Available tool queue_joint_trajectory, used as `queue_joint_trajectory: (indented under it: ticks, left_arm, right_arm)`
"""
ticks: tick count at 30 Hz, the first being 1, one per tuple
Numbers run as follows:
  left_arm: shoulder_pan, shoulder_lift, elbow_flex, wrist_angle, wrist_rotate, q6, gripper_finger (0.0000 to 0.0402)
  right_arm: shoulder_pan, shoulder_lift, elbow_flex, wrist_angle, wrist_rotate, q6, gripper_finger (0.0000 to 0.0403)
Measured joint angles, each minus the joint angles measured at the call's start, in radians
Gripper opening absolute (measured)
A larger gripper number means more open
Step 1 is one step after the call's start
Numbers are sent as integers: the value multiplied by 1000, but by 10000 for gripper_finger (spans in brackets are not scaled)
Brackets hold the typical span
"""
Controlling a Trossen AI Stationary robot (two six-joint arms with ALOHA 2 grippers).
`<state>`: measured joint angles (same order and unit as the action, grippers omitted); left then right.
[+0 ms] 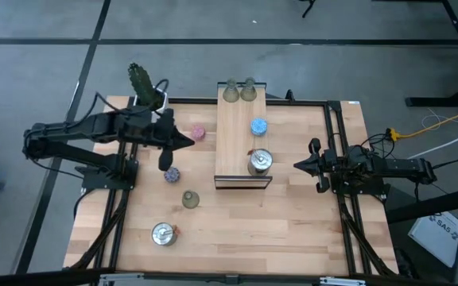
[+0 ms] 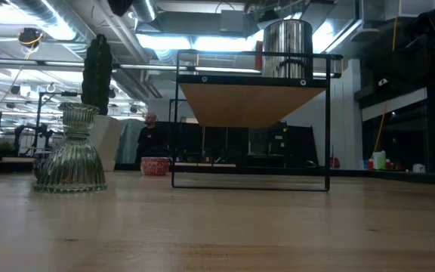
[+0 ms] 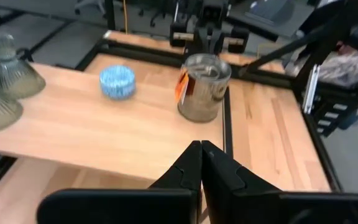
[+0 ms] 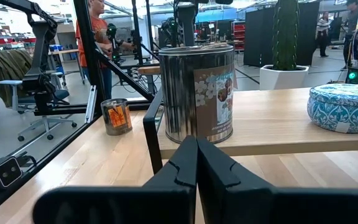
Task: Pick & Place candle stick holders
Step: Put the pink scented candle on the shelf
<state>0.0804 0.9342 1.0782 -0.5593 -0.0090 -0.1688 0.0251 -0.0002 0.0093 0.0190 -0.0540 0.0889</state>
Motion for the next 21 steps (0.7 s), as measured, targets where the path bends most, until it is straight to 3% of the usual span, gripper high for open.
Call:
queue_joint_trajectory:
  ticks: [21]
  left_arm:
    - [12,52,0,-34,-27,-1,2]
  right_arm:
    - [0,0,0,0,0,0,5]
